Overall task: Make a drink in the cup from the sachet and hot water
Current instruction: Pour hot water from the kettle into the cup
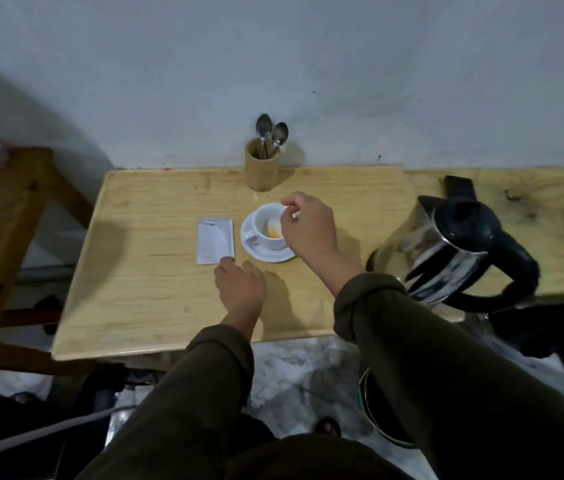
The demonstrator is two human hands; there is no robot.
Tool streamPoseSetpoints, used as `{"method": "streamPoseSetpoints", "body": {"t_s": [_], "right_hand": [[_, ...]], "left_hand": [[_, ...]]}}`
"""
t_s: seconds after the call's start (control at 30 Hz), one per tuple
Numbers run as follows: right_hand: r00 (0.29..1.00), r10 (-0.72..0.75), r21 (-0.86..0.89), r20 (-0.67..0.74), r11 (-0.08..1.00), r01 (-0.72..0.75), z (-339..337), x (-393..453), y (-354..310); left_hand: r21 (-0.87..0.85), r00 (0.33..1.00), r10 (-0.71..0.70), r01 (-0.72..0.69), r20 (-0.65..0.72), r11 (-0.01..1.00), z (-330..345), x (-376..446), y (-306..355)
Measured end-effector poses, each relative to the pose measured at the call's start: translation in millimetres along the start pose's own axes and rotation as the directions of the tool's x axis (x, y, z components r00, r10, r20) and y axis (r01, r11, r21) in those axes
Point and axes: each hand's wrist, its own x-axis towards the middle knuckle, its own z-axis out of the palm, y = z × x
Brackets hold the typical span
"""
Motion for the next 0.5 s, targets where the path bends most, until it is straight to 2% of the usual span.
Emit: {"method": "streamPoseSetpoints", "body": {"t_s": [0.1, 0.23, 0.37, 0.5], "right_hand": [[0.994, -0.057, -0.043, -0.091, 0.998, 0.053, -42.2, -13.7, 27.1], [0.928, -0.145, -0.18, -0.344, 0.98, 0.087, -95.3, -32.3, 65.7], [0.853, -0.096, -0.263, -0.513, 0.964, -0.05, -137.9, -53.1, 103.6], [0.859, 0.063, -0.213, -0.509, 0.957, -0.196, -163.9, -67.0, 138.4]], "left_hand": [[0.047, 0.996, 0.006, -0.01, 0.087, 0.999, 27.5, -35.2, 0.5], [0.265, 0.946, 0.08, -0.169, 0.314, 0.949, 67.5, -61.4, -0.3], [0.437, 0.889, 0.087, -0.304, 0.451, 0.846, 95.2, -83.0, 9.9], [0.488, 0.881, 0.027, -0.286, 0.472, 0.825, 103.5, -92.2, 13.1]]}}
